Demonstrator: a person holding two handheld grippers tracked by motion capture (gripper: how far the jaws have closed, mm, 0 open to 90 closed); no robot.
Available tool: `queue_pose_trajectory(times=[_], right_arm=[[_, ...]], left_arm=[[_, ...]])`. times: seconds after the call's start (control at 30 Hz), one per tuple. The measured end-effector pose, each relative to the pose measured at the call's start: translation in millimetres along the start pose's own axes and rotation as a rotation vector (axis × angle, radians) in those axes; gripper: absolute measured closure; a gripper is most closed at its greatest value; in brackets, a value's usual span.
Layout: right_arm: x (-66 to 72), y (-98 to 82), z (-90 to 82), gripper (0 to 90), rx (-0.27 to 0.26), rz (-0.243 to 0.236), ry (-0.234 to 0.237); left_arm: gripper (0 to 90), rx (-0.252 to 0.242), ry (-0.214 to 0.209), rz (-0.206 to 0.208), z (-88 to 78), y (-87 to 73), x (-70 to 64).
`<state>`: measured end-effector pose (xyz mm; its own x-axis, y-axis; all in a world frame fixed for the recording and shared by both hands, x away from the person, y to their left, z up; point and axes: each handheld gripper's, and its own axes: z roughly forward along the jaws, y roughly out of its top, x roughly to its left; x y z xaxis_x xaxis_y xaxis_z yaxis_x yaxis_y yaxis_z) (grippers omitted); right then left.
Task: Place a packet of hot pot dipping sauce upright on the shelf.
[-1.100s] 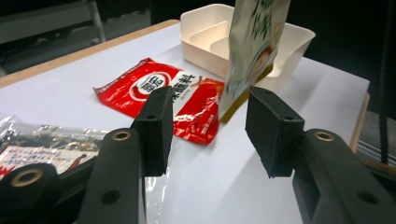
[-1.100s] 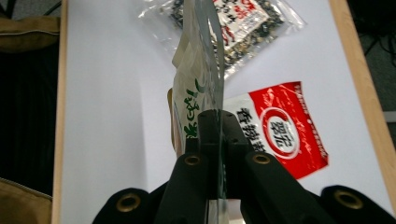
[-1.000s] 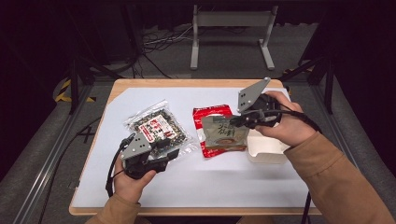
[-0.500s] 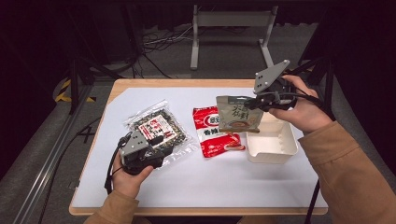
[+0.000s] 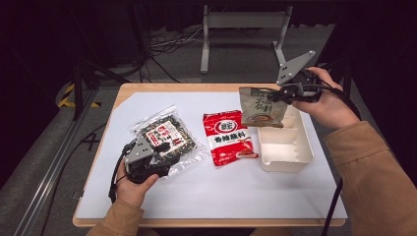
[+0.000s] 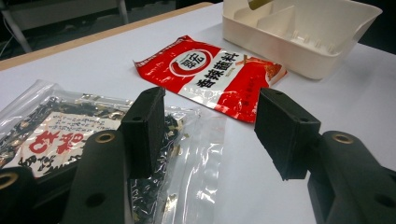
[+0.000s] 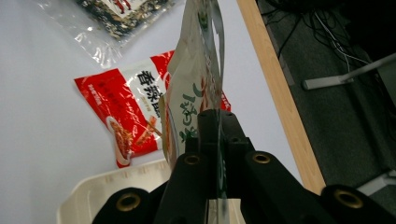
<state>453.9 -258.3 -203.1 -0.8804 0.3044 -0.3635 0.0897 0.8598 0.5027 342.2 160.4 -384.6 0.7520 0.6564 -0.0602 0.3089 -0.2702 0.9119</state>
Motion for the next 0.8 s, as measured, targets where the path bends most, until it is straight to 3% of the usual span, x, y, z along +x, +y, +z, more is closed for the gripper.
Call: queue_pose_trajectory(times=[0.4, 0.8], right_arm=[[-31.5, -23.2, -0.6, 89.6, 0.014, 0.006, -0.063], [-52.5, -41.4, 4.0, 89.5, 0.012, 0.008, -0.088]], left_arm=[[41.1, 0.014, 0.010, -0.001, -2.9, -4.5, 3.3], [38.9, 0.029, 0.024, -0.010, -7.6, -8.8, 6.3]])
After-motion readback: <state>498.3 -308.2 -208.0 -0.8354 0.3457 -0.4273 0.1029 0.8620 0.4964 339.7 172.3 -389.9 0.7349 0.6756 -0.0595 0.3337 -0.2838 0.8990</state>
